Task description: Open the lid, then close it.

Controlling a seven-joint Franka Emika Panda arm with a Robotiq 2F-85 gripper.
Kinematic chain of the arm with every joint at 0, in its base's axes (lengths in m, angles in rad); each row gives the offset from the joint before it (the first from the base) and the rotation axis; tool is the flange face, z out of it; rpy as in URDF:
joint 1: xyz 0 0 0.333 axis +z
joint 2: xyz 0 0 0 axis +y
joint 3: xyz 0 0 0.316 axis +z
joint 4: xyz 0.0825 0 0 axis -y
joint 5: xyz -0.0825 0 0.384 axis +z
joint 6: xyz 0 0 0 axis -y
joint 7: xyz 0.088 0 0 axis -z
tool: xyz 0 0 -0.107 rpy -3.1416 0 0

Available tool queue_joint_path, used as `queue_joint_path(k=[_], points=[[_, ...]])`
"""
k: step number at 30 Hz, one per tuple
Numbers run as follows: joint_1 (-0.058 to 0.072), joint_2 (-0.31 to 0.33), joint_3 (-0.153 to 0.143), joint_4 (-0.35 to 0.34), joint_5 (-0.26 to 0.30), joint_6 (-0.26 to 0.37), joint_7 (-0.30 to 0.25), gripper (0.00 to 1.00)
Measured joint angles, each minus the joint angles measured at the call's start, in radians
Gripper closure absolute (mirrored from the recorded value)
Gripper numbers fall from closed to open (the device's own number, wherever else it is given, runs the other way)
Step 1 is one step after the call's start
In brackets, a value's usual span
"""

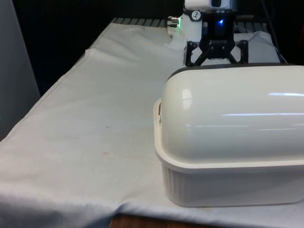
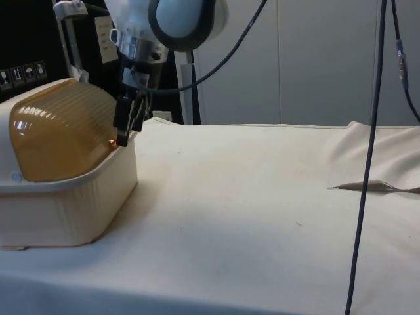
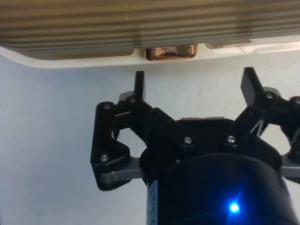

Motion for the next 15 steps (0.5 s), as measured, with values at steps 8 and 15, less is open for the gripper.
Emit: queue_joint_path(k=[8,15], points=[[0.0,0.0,0.0,0.001,0.0,0.0,-0.003,0.52],[0.0,0.0,0.0,0.001,0.0,0.0,-0.003,0.86]])
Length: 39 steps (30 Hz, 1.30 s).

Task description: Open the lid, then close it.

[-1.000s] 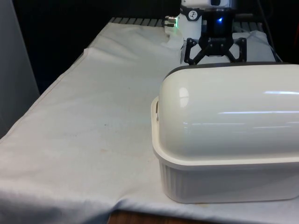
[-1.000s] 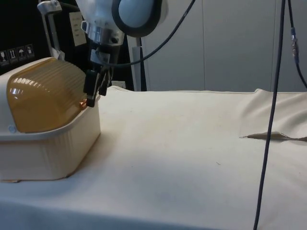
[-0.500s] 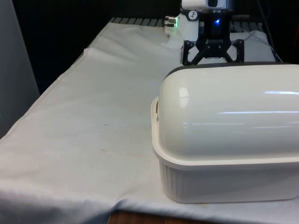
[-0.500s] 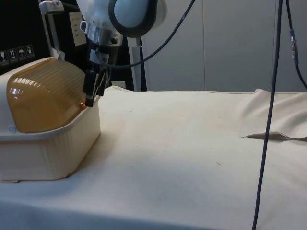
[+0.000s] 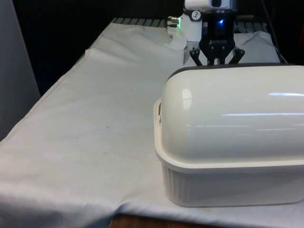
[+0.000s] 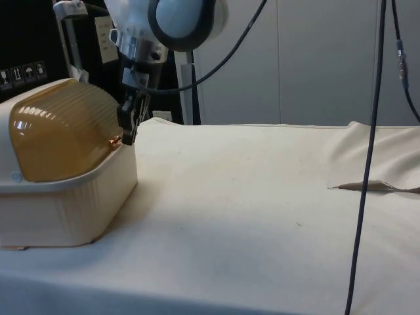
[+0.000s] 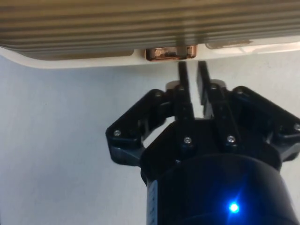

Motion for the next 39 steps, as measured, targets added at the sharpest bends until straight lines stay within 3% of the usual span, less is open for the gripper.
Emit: queue_joint_path(k=[3,20,39], points=[[0.0,0.0,0.0,0.0,0.0,0.0,-0.001,1.0],[0.01,-0.012,0.034,-0.017,0.002,-0.002,0.038,1.0],[0.008,0.013,0.033,0.014,0.002,-0.002,0.038,1.0]])
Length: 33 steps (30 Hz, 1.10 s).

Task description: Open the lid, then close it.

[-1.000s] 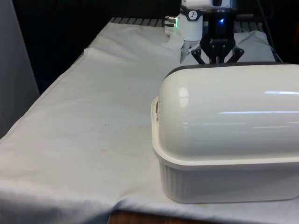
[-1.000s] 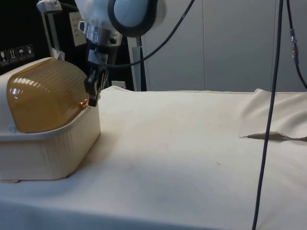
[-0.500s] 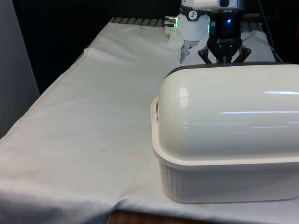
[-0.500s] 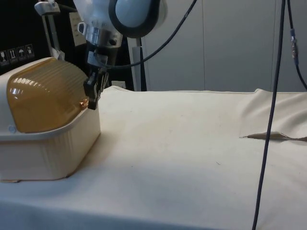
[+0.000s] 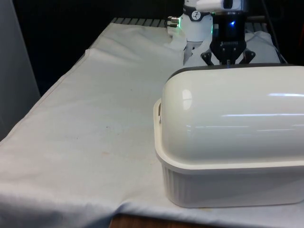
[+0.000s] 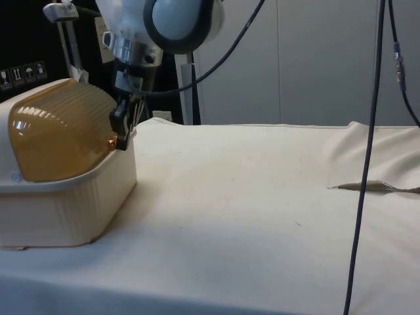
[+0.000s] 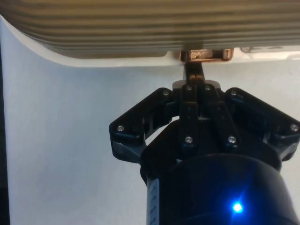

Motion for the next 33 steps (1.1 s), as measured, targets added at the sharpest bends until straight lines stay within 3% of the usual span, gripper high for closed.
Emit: queue_joint_path(k=[33], points=[[0.0,-0.014,-0.005,0.032,0.0,-0.01,0.002,1.0]])
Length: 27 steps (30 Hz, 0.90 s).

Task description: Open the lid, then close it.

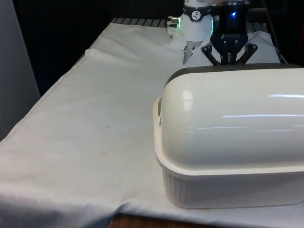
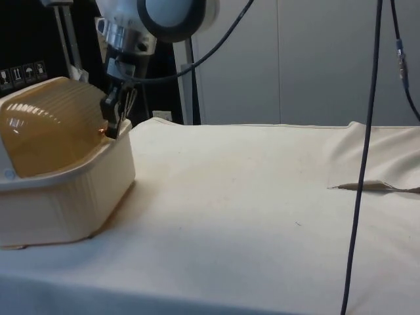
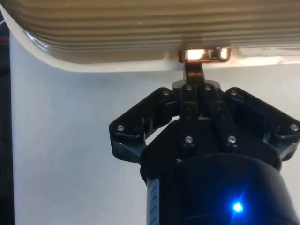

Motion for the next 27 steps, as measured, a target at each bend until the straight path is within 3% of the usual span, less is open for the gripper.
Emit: queue_joint_path(k=[27], points=[[-0.001,-0.012,-0.006,0.072,-0.001,-0.003,-0.001,1.0]])
